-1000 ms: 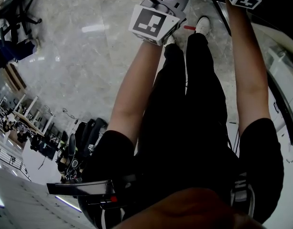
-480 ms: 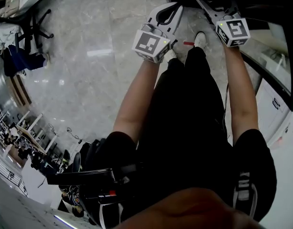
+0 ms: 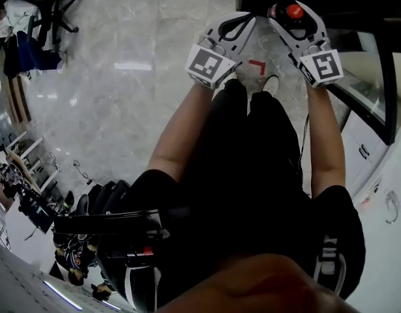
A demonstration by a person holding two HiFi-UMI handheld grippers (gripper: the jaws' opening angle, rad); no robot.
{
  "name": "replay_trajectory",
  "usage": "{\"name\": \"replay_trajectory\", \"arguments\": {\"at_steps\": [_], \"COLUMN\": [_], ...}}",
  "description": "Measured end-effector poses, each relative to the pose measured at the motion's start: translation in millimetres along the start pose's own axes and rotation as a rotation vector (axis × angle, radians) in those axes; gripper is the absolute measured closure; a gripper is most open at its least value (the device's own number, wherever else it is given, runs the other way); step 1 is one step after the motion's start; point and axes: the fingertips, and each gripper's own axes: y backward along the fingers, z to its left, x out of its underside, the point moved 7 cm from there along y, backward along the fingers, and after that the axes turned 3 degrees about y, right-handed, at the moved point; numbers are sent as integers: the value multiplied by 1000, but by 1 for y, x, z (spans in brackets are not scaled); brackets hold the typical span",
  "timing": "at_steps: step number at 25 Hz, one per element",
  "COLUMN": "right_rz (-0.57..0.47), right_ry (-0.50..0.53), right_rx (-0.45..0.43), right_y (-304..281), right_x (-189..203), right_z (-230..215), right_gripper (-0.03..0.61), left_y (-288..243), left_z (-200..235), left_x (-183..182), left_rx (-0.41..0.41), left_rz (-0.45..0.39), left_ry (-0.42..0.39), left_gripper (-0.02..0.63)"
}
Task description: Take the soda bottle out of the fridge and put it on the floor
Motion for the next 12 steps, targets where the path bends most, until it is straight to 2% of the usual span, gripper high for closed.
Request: {"name": "replay_trajectory", "arguments": {"at_steps": [5,9,12], "right_rz": [0,-3,13], "right_ry": [11,1,-14], "right_rx": [-118,-166,-210], "right_y": [-2,-4,-4], "right_x": [28,71,99], "right_z": [8,8,6], "right_gripper": [278,278,279], "left_y": [3,0,0], "left_z": [-10,-15,-22], "left_x": [30,73,93], "left_rx": [-85,-161,-230], "left_rz": [-14,1,-14], "left_ry": [39,15,29], "left_gripper": [612,612,612]}}
